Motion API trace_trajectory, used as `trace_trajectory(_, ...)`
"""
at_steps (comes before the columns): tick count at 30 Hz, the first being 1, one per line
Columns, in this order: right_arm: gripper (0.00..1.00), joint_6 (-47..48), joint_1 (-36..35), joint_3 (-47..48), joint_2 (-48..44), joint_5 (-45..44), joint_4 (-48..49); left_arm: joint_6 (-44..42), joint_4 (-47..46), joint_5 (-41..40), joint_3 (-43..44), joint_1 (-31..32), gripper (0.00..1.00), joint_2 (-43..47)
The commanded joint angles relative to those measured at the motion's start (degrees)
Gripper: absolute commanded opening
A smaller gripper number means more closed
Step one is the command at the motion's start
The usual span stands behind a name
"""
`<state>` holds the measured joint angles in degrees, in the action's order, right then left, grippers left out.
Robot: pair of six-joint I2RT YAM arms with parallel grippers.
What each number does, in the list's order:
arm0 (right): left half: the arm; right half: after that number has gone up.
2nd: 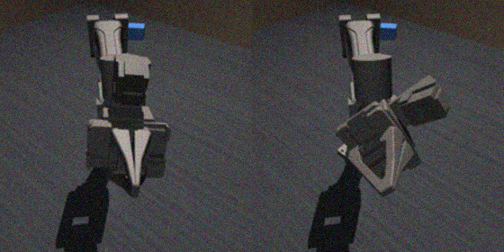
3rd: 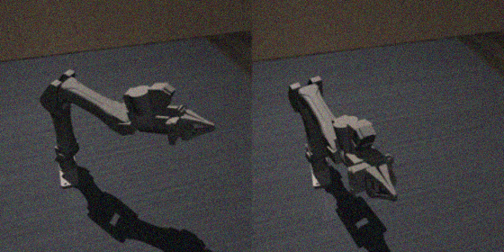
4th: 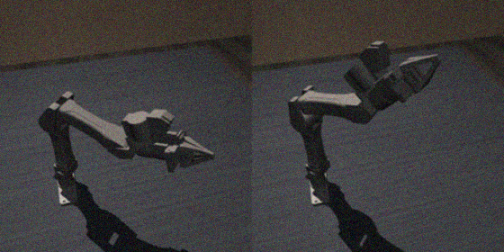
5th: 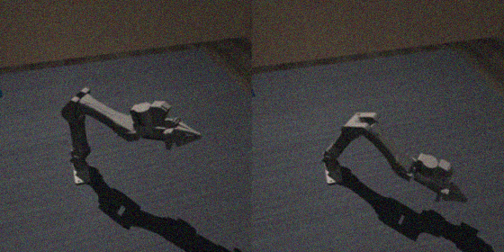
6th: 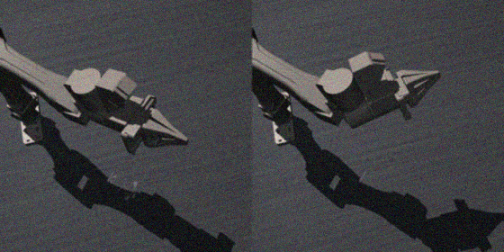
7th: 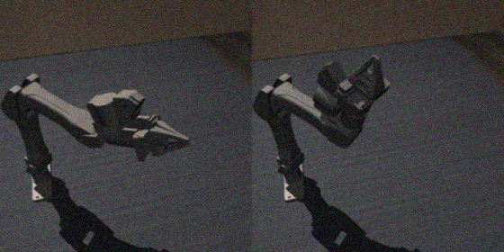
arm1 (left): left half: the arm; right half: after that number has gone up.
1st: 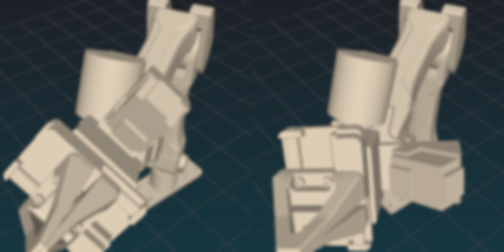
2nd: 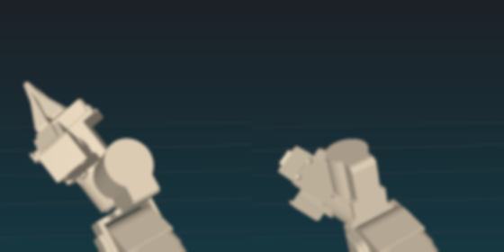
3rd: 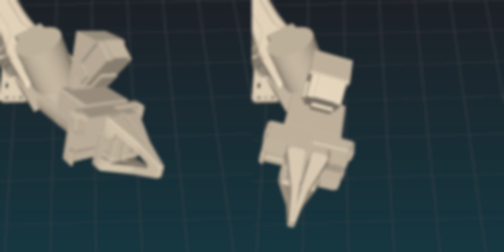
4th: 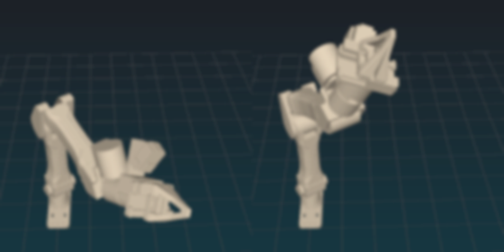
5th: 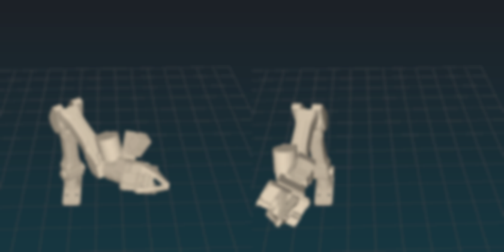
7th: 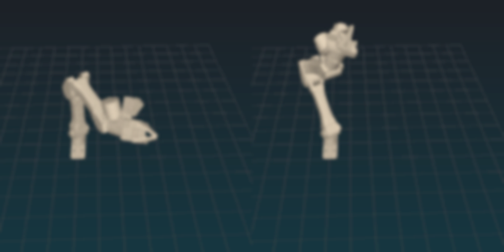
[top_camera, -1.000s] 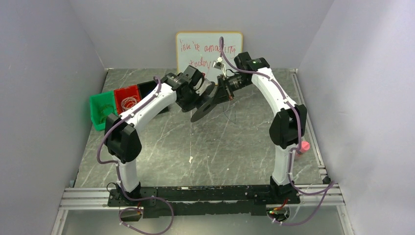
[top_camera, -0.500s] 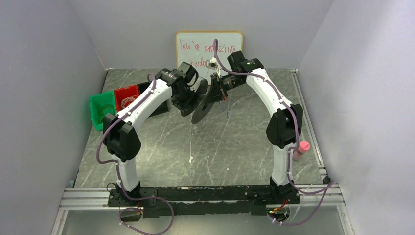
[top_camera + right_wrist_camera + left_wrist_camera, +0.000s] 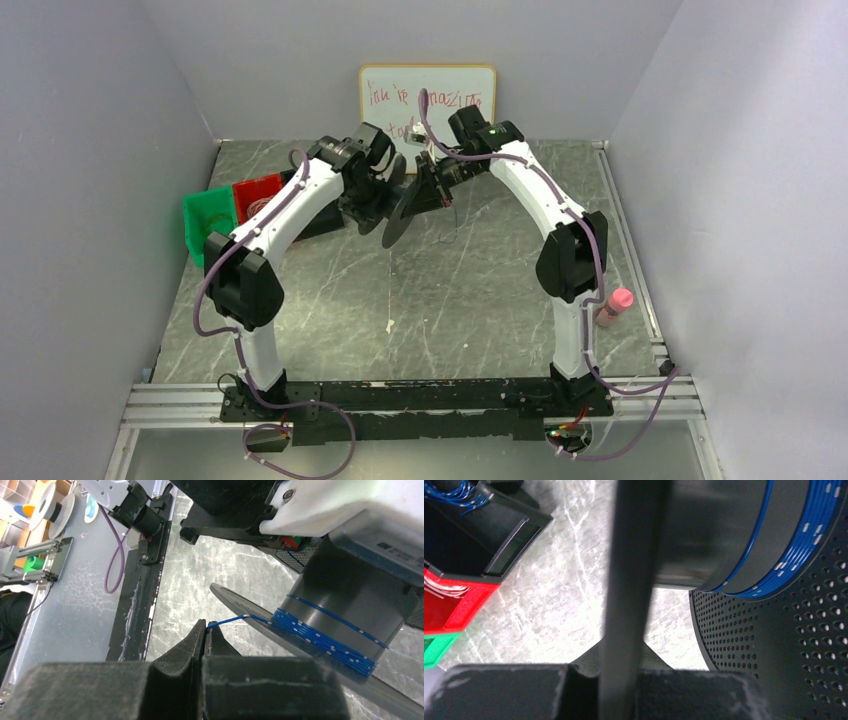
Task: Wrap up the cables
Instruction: Wrap the cable around the cable reel.
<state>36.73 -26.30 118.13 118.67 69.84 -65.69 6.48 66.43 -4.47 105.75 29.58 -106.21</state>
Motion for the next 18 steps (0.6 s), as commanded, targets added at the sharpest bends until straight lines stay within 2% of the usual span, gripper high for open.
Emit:
trace_trajectory(1, 0.01, 0.3, -5.5, -1.1, 0.6, 3.5, -18.6, 14.4, -19.4, -12.1, 5.0, -7.0, 0.02, 4.1)
trace_trajectory(5, 0.01, 1.2, -6.2, -0.8, 1.6, 3.7, -19.6, 15.7, -19.6, -13.8, 5.3, -7.5, 0.02, 4.2)
trace_trajectory(13, 0.01, 2.2, -8.2, -0.3, 0.6, 5.1, -19.9, 16.6, -18.4, -23.3, 6.2, -7.5, 0.02, 2.5)
trace_trajectory(18, 0.01, 2.5, -8.3, -0.5, 0.6, 5.1, -19.9, 18.3, -17.2, -23.2, 7.1, -8.3, 0.02, 1.8)
